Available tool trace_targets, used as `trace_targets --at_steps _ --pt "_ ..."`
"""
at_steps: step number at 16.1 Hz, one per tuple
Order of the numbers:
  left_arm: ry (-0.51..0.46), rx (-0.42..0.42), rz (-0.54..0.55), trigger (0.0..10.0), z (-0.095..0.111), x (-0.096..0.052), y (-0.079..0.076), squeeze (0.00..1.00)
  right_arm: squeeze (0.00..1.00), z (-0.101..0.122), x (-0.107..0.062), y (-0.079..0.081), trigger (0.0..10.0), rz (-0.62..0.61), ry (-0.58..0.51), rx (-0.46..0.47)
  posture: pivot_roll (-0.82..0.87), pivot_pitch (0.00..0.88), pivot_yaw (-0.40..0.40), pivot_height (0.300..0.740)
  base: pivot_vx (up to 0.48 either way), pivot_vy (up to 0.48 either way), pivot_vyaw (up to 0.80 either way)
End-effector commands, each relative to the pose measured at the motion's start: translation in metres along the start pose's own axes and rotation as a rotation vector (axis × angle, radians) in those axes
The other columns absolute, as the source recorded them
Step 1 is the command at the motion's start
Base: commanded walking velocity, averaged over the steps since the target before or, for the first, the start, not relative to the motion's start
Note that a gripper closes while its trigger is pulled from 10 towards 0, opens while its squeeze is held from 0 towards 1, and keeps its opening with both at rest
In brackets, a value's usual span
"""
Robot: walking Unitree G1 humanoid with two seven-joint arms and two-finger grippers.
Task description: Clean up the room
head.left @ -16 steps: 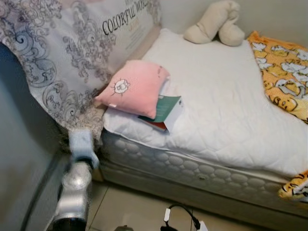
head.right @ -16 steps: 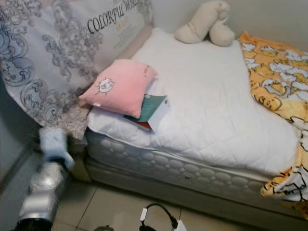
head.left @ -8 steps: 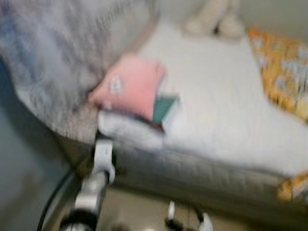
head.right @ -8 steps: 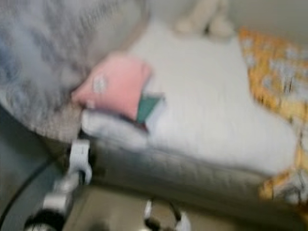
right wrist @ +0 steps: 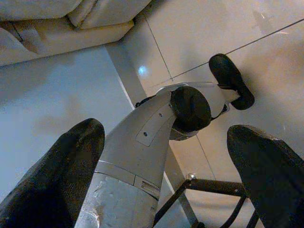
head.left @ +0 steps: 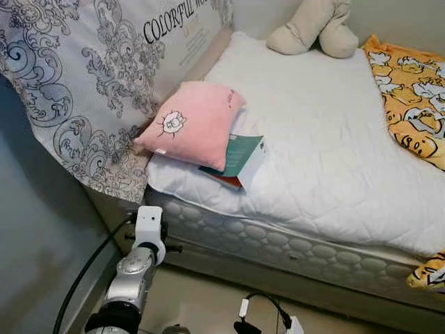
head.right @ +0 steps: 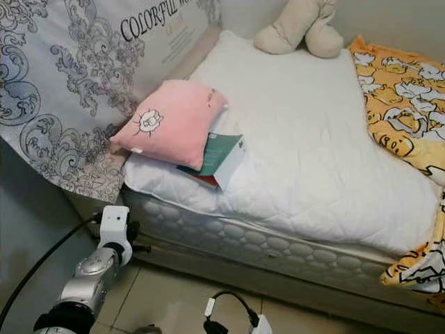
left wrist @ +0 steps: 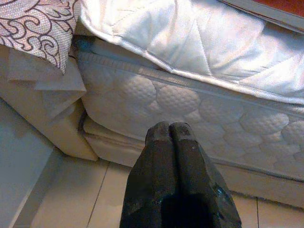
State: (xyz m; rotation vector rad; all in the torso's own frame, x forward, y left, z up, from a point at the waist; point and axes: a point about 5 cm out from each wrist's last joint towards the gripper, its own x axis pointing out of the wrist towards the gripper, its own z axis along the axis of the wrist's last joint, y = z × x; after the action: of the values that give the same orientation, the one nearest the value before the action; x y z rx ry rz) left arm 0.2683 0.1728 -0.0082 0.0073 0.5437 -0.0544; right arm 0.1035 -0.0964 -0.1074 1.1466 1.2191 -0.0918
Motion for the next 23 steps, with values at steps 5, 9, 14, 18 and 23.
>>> trace_targets --at_steps 5,9,14,18,23 --pt "-0.065 -0.011 0.04 10.0 0.011 -0.002 0.006 0.0 0.0 0.132 -0.014 0.229 10.0 0.068 -0.663 -1.516 0.24 0.0 -0.199 0.74 0.0 0.0 0.0" --pt "-0.065 -0.011 0.04 10.0 0.011 -0.002 0.006 0.0 0.0 0.132 -0.014 0.229 10.0 0.068 -0.663 -1.516 0.24 0.0 -0.199 0.74 0.0 0.0 0.0" --pt "-0.065 -0.011 0.04 10.0 0.011 -0.002 0.006 0.0 0.0 0.132 -0.014 0.229 10.0 0.068 -0.663 -1.516 0.24 0.0 -0.199 0.74 0.0 0.0 0.0" --pt "-0.065 -0.011 0.04 10.0 0.011 -0.002 0.006 0.0 0.0 0.132 -0.014 0.229 10.0 0.068 -0.663 -1.516 0.24 0.0 -0.199 0.74 0.0 0.0 0.0" --pt "0.133 -0.011 0.049 10.0 -0.035 -0.004 0.003 0.0 0.0 0.125 -0.004 0.206 10.0 -0.039 -0.511 -1.602 0.28 0.0 0.0 0.74 0.0 0.0 0.0"
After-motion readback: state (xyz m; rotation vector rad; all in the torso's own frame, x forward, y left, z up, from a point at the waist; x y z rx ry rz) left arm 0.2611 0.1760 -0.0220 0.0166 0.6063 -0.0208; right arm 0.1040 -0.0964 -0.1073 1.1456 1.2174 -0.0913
